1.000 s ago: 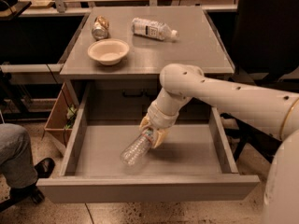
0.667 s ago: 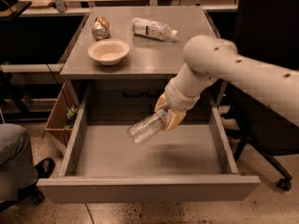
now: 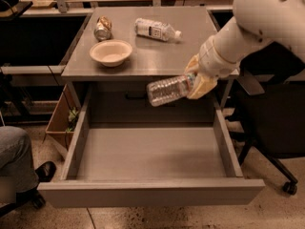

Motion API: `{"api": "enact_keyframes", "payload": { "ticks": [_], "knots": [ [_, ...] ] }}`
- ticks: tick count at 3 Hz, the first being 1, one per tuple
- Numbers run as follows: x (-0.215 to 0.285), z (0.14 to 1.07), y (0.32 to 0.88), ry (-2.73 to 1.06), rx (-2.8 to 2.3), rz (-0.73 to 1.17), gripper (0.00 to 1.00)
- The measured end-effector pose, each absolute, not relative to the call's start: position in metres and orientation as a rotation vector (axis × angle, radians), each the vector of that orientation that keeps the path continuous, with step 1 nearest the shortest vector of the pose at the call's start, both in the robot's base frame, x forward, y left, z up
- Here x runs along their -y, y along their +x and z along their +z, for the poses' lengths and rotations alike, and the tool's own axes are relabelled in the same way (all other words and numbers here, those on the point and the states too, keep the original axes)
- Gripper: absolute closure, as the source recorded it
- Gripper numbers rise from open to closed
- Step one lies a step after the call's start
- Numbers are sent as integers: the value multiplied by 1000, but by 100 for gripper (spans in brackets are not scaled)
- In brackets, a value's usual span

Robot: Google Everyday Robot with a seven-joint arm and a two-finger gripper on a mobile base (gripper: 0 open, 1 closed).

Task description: Pick water bottle from top drawer and place on counter

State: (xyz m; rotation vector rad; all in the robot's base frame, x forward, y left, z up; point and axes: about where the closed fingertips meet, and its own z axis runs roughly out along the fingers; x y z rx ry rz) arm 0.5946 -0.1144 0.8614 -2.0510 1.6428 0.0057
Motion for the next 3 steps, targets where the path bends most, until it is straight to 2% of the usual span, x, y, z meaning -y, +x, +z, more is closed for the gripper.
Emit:
{"api": "enact_keyframes", "payload": {
  "ticks": [1,3],
  "knots": [
    [125,912,634,-1888,-1654,-66,100],
    [99,962,727,-1695,-1547,-140,100]
  ]
}}
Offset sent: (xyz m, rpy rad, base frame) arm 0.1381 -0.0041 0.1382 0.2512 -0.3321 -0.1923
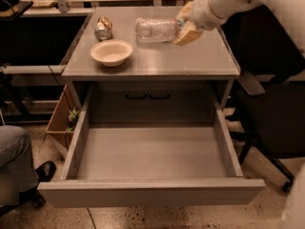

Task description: Pick water bottle from top drawer and place on counter

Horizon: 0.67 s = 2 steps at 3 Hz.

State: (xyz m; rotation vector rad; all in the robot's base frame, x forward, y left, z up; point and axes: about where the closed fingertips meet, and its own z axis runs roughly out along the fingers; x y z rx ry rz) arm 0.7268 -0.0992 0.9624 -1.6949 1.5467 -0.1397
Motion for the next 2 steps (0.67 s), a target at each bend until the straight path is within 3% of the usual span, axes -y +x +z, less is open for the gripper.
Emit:
{"api": "enact_keyframes", "payload": {
  "ticks": [2],
  "knots": [
    [76,916,794,-1654,-1524,-117,100]
  ]
}}
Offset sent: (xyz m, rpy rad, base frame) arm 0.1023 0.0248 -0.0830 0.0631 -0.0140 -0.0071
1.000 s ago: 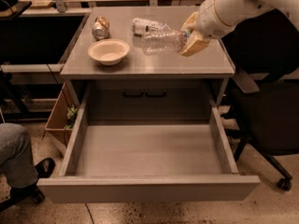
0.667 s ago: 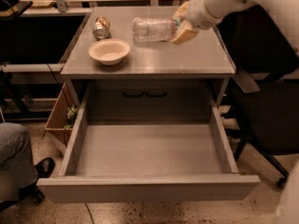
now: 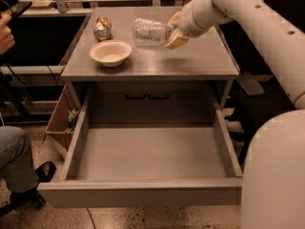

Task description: Pick water bottle from top drawer and place on counter

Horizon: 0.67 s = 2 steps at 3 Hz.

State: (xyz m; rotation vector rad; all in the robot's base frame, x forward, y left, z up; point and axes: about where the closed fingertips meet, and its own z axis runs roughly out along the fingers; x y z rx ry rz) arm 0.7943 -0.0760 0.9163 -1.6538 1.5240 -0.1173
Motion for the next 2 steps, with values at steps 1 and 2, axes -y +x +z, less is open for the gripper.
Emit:
{"api": "enact_keyframes", "payload": {
  "ticks": [1,2],
  "knots": [
    [85,886,809,-1663,-1540,-123,81],
    [94,865,814,-1685,-1560,-134,58]
  ]
}}
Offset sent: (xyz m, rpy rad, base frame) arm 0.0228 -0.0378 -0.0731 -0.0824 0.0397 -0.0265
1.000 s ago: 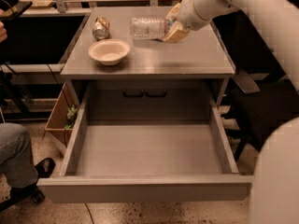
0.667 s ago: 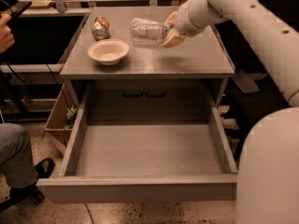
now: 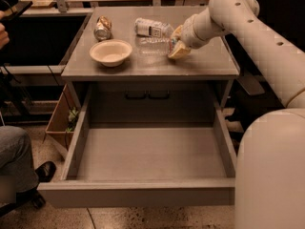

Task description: Pick water bottle from top drawer and place on counter

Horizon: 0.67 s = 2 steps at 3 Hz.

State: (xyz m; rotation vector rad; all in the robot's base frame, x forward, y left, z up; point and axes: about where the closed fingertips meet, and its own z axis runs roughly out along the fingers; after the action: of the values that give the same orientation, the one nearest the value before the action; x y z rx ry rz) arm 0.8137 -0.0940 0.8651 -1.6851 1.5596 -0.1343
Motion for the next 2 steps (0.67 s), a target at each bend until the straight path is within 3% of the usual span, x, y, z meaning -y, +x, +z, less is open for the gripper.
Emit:
{"api": "enact_keyframes", "payload": {
  "ticks": [1,2],
  "knots": [
    [97,860,813,-1705,-1559,-143,34],
    [93,872,807,-1740,-1534,-158,4]
  ]
}}
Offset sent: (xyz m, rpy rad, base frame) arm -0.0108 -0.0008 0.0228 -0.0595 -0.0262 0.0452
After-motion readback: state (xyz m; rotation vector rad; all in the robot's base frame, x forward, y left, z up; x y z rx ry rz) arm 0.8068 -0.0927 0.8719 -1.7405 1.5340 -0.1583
